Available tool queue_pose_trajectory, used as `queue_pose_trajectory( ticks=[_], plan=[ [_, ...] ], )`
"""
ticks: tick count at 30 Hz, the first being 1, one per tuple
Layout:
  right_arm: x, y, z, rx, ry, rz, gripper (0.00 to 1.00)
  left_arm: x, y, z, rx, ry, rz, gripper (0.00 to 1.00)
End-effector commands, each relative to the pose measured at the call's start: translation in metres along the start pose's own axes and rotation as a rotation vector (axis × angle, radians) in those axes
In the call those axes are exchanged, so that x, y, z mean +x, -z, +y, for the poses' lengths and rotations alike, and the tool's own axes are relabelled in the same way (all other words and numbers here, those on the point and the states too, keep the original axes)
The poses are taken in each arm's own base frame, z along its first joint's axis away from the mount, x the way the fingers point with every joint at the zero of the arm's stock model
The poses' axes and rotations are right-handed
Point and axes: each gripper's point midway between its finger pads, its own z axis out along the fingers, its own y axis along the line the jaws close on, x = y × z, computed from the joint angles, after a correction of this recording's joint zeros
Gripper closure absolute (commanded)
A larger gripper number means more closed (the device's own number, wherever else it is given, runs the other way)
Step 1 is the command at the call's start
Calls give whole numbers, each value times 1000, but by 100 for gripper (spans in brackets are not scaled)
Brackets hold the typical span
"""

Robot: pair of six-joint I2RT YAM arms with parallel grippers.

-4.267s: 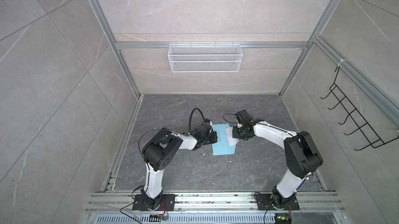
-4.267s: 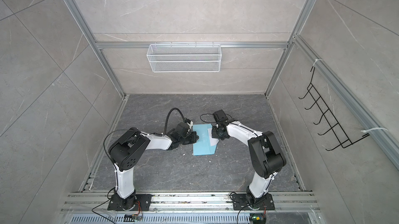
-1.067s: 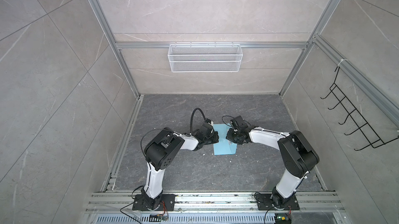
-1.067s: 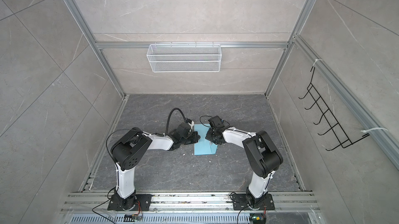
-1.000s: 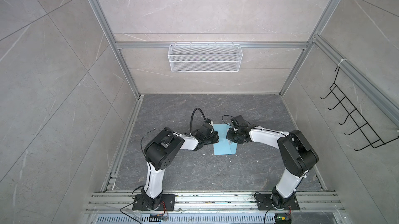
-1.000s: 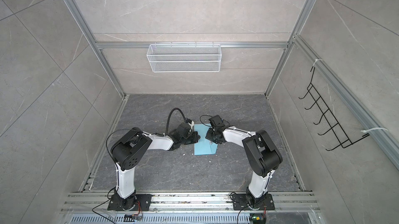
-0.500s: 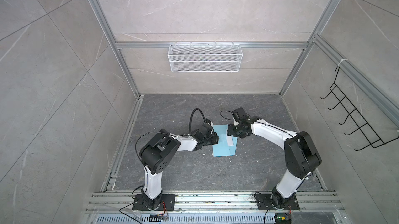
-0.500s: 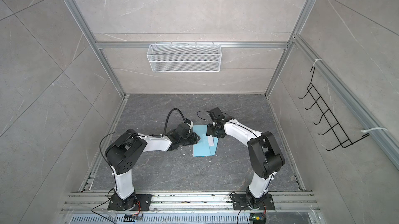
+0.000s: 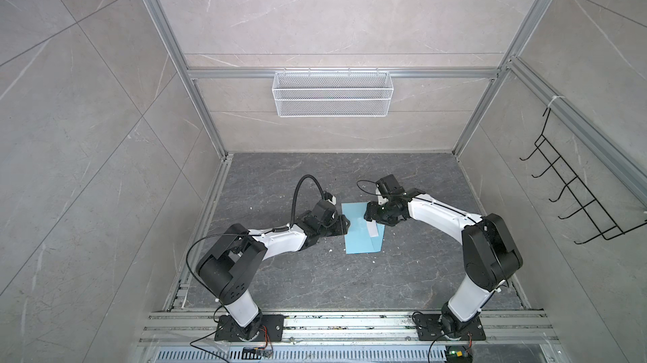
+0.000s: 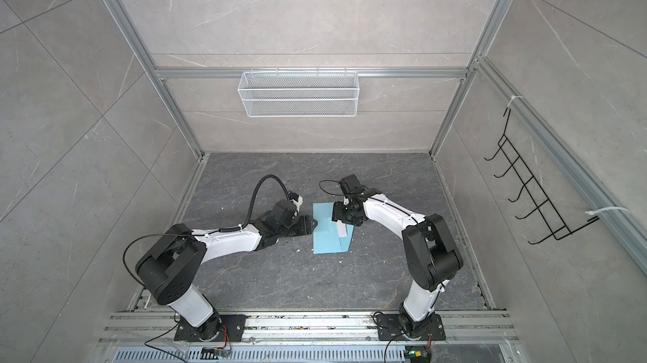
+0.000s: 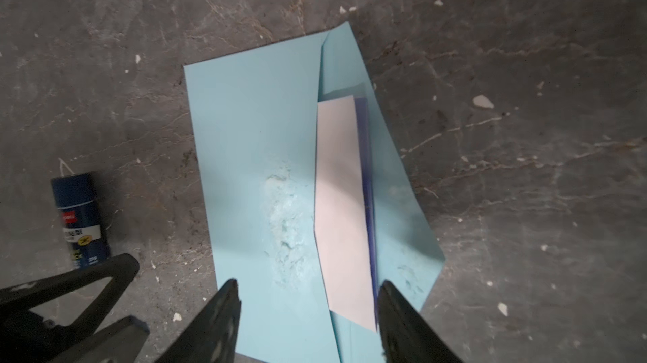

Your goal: Place the letter into the envelope and seal it

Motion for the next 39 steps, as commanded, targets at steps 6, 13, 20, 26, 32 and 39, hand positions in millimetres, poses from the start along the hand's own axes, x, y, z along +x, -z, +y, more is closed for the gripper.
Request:
queue_pose_trajectory(
  ticks=[6,13,20,26,32,39],
  plan=[
    [6,-25,-7,21,-41,36,37,5,-20,-2,31,23,39,41],
    [12,-34,-4,-7,-61,65,39,9,-34,-3,51,38,63,45],
    [17,-41,-1,-37,-84,90,42,10,-40,-4,55,43,69,51],
    [20,-47,2,-53,-94,102,43,12,-44,-3,56,48,76,53],
    [16,-51,6,-60,-76,97,43,15,-49,-1,52,48,85,54],
    [10,-57,19,-109,-59,96,43,15,-53,-2,60,44,89,54]
  ],
)
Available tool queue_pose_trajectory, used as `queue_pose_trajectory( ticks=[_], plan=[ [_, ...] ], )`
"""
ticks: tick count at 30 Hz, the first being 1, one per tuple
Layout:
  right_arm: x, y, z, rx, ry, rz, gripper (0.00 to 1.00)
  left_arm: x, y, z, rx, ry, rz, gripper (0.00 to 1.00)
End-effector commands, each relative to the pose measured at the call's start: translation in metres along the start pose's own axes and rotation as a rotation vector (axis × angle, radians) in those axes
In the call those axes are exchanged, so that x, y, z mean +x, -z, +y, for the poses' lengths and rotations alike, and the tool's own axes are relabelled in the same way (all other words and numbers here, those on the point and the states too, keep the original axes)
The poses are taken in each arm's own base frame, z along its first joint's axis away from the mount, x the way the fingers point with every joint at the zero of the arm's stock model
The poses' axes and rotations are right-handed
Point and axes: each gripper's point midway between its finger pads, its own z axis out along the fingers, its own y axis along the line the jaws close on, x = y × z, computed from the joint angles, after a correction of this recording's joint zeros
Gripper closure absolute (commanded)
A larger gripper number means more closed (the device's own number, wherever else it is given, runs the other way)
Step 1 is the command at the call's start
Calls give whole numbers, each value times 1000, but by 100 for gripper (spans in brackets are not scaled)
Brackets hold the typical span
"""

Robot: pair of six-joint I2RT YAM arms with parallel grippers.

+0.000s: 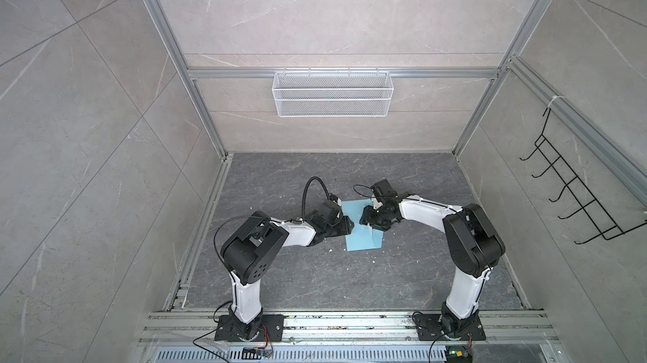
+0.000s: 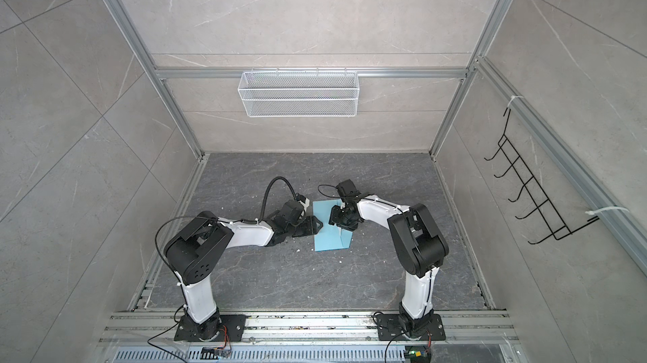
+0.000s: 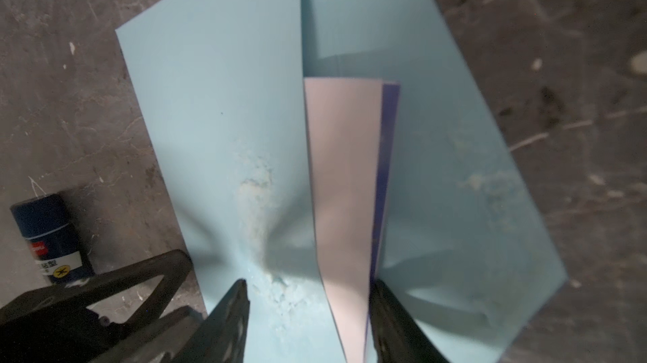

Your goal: Place the letter into the envelope and seal it

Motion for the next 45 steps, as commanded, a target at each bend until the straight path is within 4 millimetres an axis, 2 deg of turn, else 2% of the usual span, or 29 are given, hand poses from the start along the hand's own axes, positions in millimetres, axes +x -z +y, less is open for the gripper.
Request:
queue_pose_trajectory(
  ticks=[1,5,9,11,15,19,20,22,23,25,27,29,35,40,45],
  plan=[
    [2,-15,13,-49,22,27,43,13,-10,4,-3,4,53,54],
    [0,-13,18,-57,47,22,43,14,-10,4,-2,-2,56,54],
    [-5,2,13,-10,83,-13,42,12,-6,5,-14,-17,49,54],
    [-8,15,9,23,102,-47,40,9,0,3,-16,-31,32,53],
    [-19,54,5,78,148,-164,36,-2,16,-1,-30,-73,-15,51],
    [-25,90,7,76,181,-269,36,-14,31,-7,-32,-117,-66,46],
    [-26,97,7,68,177,-298,28,-16,33,-8,-32,-127,-76,45],
    [-27,110,9,44,174,-351,6,-20,38,-10,-30,-143,-100,43],
    [-27,113,10,36,174,-363,1,-22,39,-10,-29,-145,-107,41],
    [-28,113,12,25,175,-357,1,-25,38,-9,-15,-135,-116,38],
    [-28,108,15,11,175,-335,1,-27,37,-8,2,-123,-121,19],
    [-28,101,15,5,158,-321,1,-28,35,-5,5,-113,-128,14],
    [-34,76,13,-30,100,-286,1,-28,23,2,15,-70,-99,12],
    [-35,56,9,-60,47,-248,1,-24,12,7,14,-43,-72,17],
    [-37,38,19,-132,21,-206,1,-22,5,12,7,-38,-58,22]
  ],
)
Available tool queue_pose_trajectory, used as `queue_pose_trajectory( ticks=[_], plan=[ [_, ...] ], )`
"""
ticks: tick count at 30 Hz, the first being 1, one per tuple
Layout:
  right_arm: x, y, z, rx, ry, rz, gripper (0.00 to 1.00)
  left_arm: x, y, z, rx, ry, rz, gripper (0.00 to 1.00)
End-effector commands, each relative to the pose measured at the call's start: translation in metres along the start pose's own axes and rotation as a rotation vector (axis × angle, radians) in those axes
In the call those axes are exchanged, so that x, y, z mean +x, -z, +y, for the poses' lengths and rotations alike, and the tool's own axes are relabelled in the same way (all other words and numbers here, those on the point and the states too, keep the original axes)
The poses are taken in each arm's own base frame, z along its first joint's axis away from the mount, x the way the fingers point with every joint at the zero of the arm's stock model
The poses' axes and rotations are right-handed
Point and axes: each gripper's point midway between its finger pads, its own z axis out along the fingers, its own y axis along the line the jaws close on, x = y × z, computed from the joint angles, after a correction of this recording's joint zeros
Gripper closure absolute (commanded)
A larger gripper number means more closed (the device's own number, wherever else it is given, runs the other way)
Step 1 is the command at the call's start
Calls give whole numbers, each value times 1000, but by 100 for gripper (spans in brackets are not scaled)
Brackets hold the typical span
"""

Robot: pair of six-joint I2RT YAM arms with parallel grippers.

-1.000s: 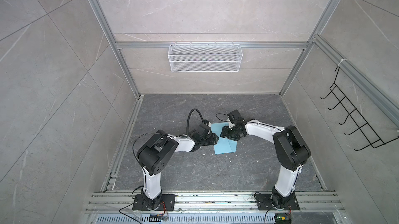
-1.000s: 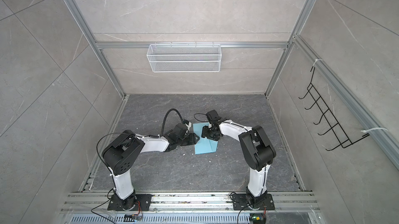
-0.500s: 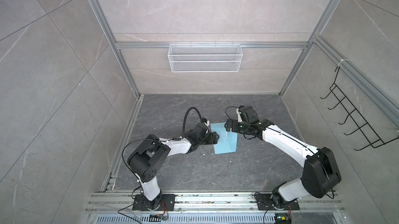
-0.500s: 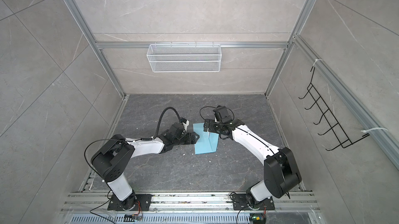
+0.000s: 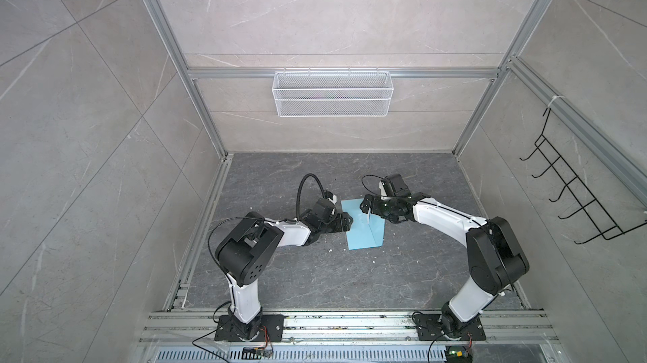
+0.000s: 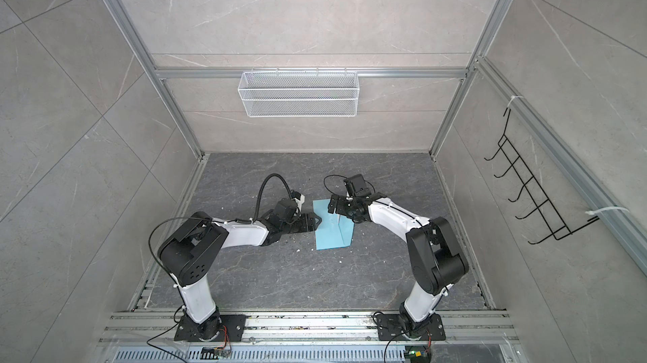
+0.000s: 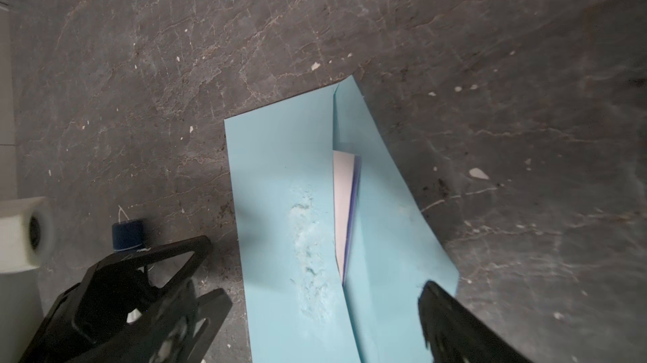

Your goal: Place the letter into the envelope and seal it

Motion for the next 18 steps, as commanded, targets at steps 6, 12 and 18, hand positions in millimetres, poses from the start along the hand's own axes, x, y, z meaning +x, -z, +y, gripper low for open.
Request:
queue_pose_trajectory(
  ticks=[6,12,18],
  plan=[
    [1,-35,10,-93,-75,47,2,-1,-13,7,9,27,20,26],
    [-4,-45,10,-109,-91,33,3,-2,-17,10,13,36,27,31],
    [-1,-54,12,-133,-106,46,4,-1,-24,13,13,38,40,38]
  ],
)
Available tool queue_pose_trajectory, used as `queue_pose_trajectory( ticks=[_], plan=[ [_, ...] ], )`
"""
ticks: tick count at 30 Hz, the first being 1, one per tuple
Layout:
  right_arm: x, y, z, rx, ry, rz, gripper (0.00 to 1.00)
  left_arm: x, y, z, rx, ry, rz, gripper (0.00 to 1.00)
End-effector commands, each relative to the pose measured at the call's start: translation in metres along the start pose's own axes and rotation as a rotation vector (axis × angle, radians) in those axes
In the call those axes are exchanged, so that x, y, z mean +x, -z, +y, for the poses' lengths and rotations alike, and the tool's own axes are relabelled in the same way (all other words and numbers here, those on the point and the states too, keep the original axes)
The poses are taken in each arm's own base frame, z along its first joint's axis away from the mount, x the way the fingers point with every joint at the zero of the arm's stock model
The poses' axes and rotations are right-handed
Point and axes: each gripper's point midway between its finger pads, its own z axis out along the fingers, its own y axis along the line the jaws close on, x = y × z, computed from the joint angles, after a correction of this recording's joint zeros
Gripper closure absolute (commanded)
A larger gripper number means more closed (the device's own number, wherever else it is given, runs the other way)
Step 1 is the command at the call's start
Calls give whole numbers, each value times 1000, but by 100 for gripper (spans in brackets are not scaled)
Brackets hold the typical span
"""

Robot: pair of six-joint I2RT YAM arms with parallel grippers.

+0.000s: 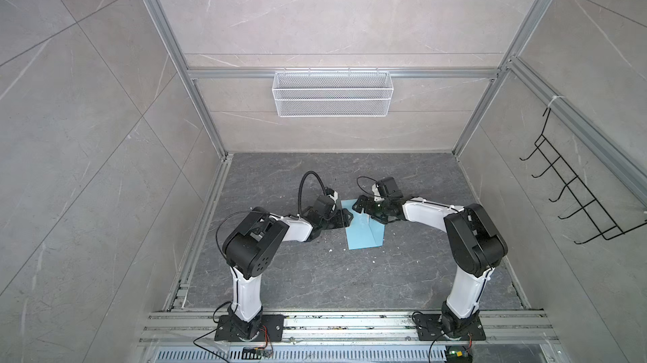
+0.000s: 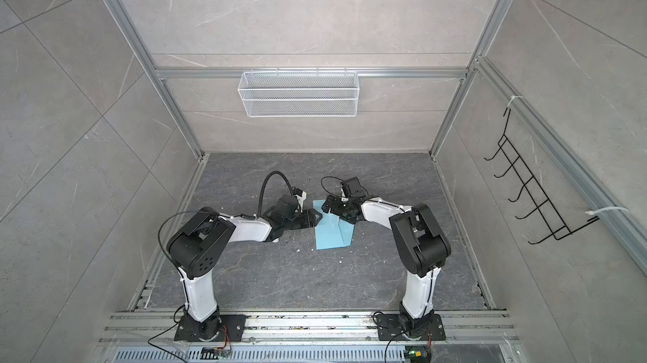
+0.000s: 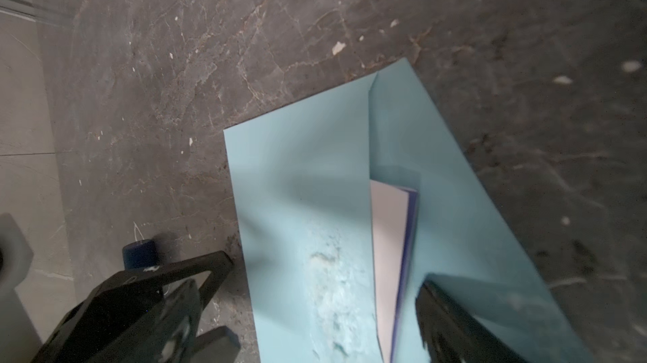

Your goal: Place the letter into the envelope and seal it

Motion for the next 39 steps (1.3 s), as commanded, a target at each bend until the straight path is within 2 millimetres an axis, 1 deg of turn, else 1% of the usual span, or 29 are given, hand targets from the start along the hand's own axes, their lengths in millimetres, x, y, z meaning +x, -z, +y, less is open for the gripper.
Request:
queue_pose_trajectory(
  ticks=[1,6,12,18,20,23,27,31,33,36,39],
  plan=[
    [-5,-7,6,-37,-20,-2,4,12,-9,12,-26,21,53,39],
    [-2,-14,9,-73,-25,11,4,12,-15,15,-31,13,64,44],
    [-1,-19,18,-135,-14,32,5,14,-23,18,-32,-6,82,45],
    [2,-24,19,-143,-13,57,6,17,-29,21,-30,-13,102,46],
    [1,-21,17,-120,2,51,6,17,-28,22,-34,-12,101,46],
    [-4,-9,16,-83,41,23,6,16,-26,23,-38,-18,98,46],
    [-9,5,19,-37,102,35,4,15,-25,23,-38,-20,96,46],
    [-9,21,6,78,134,47,2,11,-21,20,-33,-22,87,46],
    [-9,28,4,103,138,45,2,10,-20,19,-32,-24,82,46],
    [-9,27,3,95,127,39,1,9,-19,18,-30,-24,80,46],
    [-9,17,6,65,107,42,1,9,-21,18,-27,-23,84,46]
  ],
)
